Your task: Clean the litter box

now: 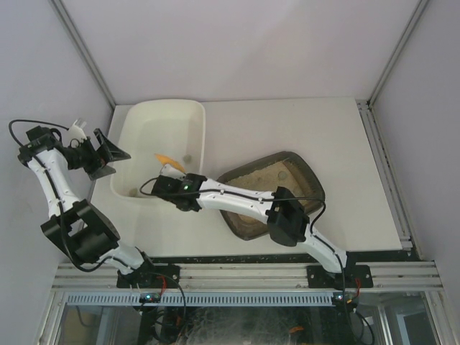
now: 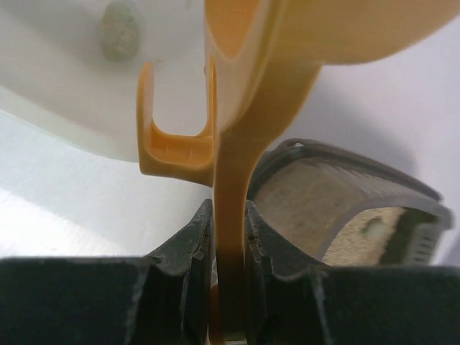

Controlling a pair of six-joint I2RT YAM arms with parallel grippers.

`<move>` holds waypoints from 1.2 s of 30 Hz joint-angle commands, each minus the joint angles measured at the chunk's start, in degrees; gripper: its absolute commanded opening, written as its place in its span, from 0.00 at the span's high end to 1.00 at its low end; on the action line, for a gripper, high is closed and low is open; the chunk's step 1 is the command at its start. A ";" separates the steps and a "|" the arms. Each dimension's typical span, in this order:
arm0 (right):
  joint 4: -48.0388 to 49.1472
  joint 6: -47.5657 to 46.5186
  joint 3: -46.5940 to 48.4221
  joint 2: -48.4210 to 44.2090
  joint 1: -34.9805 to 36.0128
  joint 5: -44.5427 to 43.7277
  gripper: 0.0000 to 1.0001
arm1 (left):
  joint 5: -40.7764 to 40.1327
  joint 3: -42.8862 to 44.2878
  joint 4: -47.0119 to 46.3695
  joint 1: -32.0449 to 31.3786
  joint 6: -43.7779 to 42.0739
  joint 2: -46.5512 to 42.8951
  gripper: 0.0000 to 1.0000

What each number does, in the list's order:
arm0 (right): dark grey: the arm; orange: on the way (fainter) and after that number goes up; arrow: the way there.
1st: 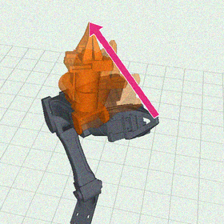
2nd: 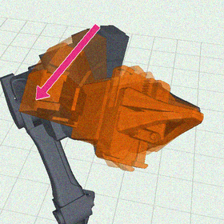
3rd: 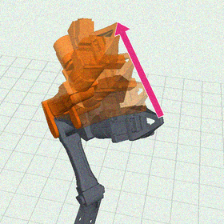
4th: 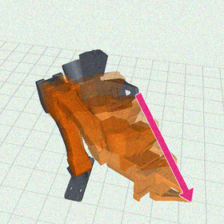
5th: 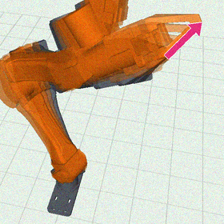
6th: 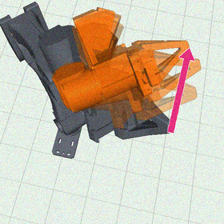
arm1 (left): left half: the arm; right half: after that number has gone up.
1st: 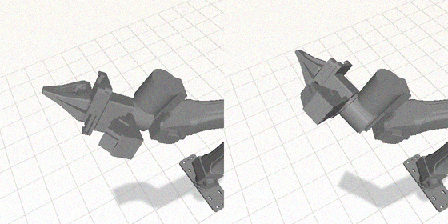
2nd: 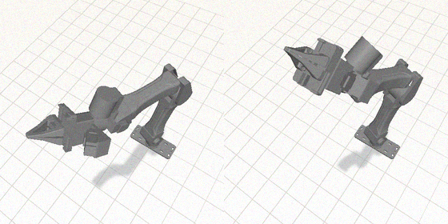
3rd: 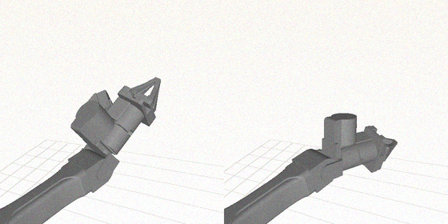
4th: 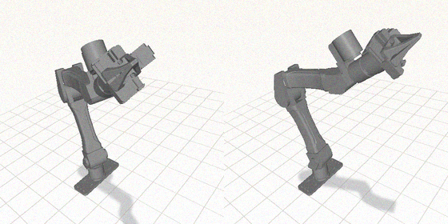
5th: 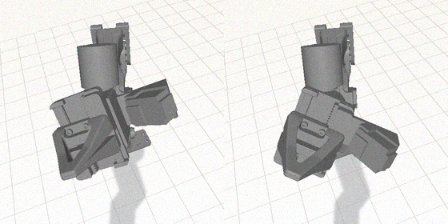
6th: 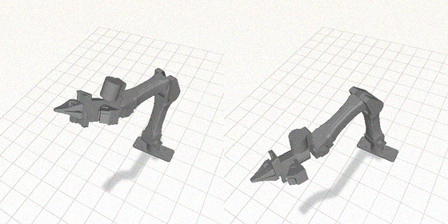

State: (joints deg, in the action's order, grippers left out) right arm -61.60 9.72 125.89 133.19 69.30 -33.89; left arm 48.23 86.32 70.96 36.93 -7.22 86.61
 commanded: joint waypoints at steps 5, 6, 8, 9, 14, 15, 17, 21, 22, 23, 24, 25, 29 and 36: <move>4.61 -10.03 -0.41 1.26 3.12 -19.59 1.00 | -1.37 -1.58 -1.40 0.31 -2.30 -2.29 0.00; 5.13 -10.18 -0.67 0.95 3.12 -20.09 1.00 | -1.31 -1.52 -1.37 0.33 -2.50 -2.39 0.00; 6.07 -10.06 -0.82 0.02 3.12 -21.33 1.00 | -1.02 -0.98 -0.81 0.20 -3.26 -2.40 0.00; 6.47 -9.69 -0.92 -1.02 3.05 -21.37 1.00 | -0.97 -0.41 -0.33 0.18 -3.97 -2.35 0.00; 12.24 -4.57 -7.04 -13.67 1.91 -12.69 1.00 | 0.80 10.41 5.52 -1.27 -9.15 0.58 0.00; 13.75 -3.73 -9.15 -16.63 1.34 -10.26 1.00 | 1.00 14.53 8.00 -1.96 -10.51 2.36 0.00; 15.26 -1.25 -12.75 -22.94 -0.13 -4.69 1.00 | 1.15 20.78 10.62 -3.62 -10.23 4.98 0.00; 12.94 8.01 -17.68 -31.75 -5.69 7.40 1.00 | -4.60 28.49 8.77 -10.47 -8.51 7.73 0.00; 14.19 10.17 -20.90 -34.98 -7.59 12.15 1.00 | -6.94 29.90 7.87 -14.32 -7.76 8.49 0.00; 16.28 12.07 -24.32 -38.24 -9.85 16.96 1.00 | -9.41 30.87 6.64 -17.26 -6.67 9.22 0.00; 18.28 14.38 -28.38 -41.90 -13.30 23.08 1.00 | -11.57 31.36 4.79 -20.51 -5.38 9.73 0.00; 19.63 16.94 -32.22 -45.10 -16.74 29.55 1.00 | -13.72 31.48 2.64 -23.47 -3.94 10.21 0.00; 14.89 23.76 -43.20 -54.06 -28.79 44.89 1.00 | -20.61 30.01 -6.85 -36.95 -0.77 12.94 0.00; -0.30 24.33 -53.04 -64.35 -37.50 45.56 1.00 | -22.63 30.68 -19.55 -55.98 1.55 24.78 0.00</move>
State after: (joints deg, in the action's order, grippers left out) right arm -54.63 30.24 76.27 75.75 34.17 5.32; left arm 27.66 114.98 60.23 -11.62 -7.70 106.21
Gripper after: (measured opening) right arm 0.169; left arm 0.996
